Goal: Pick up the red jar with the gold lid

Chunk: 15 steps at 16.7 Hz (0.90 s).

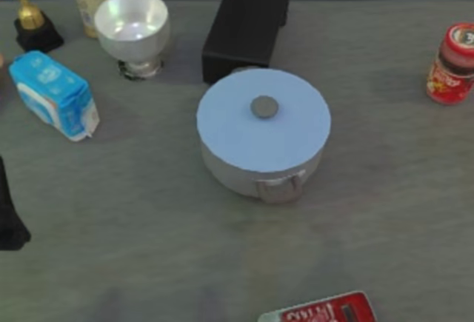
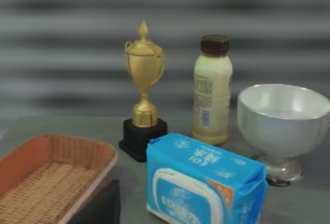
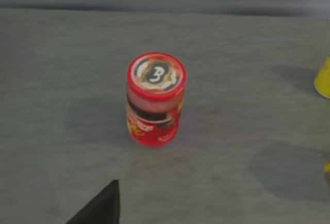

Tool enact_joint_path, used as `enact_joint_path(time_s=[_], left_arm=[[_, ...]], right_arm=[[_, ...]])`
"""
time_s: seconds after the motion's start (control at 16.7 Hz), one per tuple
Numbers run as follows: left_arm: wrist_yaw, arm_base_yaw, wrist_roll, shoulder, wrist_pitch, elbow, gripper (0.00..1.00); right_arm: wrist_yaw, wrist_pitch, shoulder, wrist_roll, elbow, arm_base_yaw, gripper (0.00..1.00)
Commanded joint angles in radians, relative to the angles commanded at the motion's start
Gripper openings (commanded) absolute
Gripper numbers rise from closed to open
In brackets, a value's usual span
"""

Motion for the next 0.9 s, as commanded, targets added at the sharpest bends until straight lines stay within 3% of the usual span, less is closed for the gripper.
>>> enact_joint_path(time_s=[0.48,0.9], left_arm=[[0.000,0.000,0.000,0.000,0.000,0.000,1.00],[0.000,0.000,0.000,0.000,0.000,0.000,1.00]], right_arm=[[-0.021,-0.308,0.811,-0.086,0.908,-0.008,1.00],[-0.050,-0.594,1.428,-0.177,1.376,0.020,1.00]])
